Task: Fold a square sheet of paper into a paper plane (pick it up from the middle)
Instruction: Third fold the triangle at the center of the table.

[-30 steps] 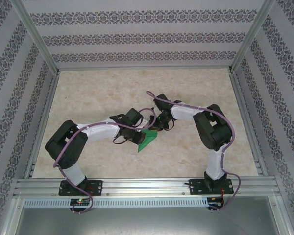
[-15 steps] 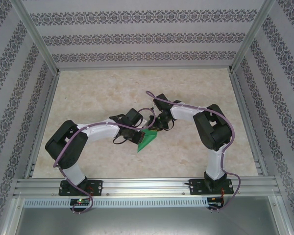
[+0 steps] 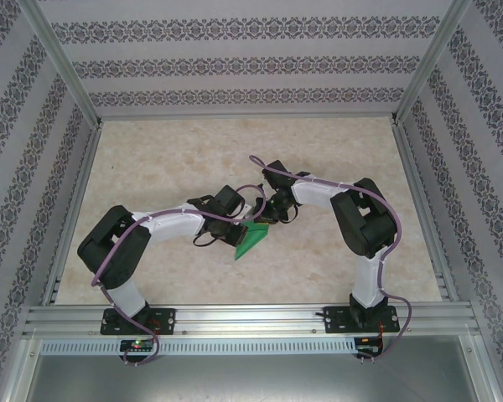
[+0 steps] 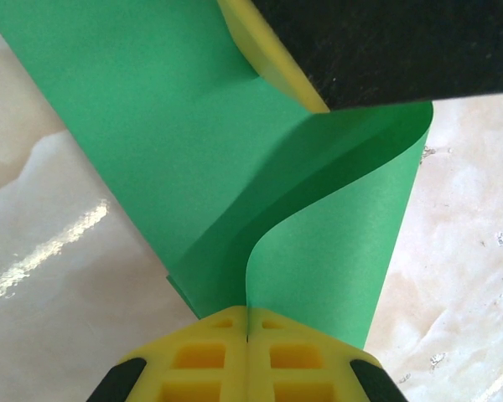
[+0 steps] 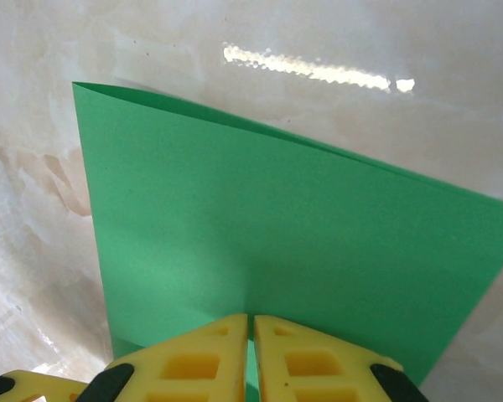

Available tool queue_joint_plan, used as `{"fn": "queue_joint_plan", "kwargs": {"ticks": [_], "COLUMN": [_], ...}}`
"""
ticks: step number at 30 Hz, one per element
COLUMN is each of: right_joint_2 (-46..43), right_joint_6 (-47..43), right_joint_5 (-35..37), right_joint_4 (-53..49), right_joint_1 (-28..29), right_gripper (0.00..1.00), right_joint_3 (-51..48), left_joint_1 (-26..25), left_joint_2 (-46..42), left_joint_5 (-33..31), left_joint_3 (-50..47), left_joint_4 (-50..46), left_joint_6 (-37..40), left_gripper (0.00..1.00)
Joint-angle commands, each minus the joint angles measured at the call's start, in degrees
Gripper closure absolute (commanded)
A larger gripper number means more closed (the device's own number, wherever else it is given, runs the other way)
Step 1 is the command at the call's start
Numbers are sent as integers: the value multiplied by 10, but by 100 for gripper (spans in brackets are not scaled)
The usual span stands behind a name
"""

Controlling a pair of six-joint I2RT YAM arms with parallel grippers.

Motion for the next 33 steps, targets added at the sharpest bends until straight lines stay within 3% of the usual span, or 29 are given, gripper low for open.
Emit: {"fn": "queue_joint_plan", "kwargs": {"ticks": [1, 16, 27, 33], "right_joint_2": [17, -1, -168, -239], "right_joint_6": [-1, 21, 108, 182], "right_joint_5": [19, 6, 32, 8], "right_joint_4": [9, 45, 151, 257], "right_joint_1": [7, 4, -41, -19], "right_gripper": [88, 84, 78, 88], "right_joint_3": [-11, -22, -133, -238], "left_joint_1": [4, 4, 4, 4], "left_joint_2": [15, 33, 36, 39], "left_joint_5": [-1, 10, 14, 20], "left_joint_3": [0, -4, -4, -4], "left_joint_4": [11, 17, 13, 13], "left_joint_6": [-4, -4, 5, 4], "left_gripper": [99, 98, 99, 99]}}
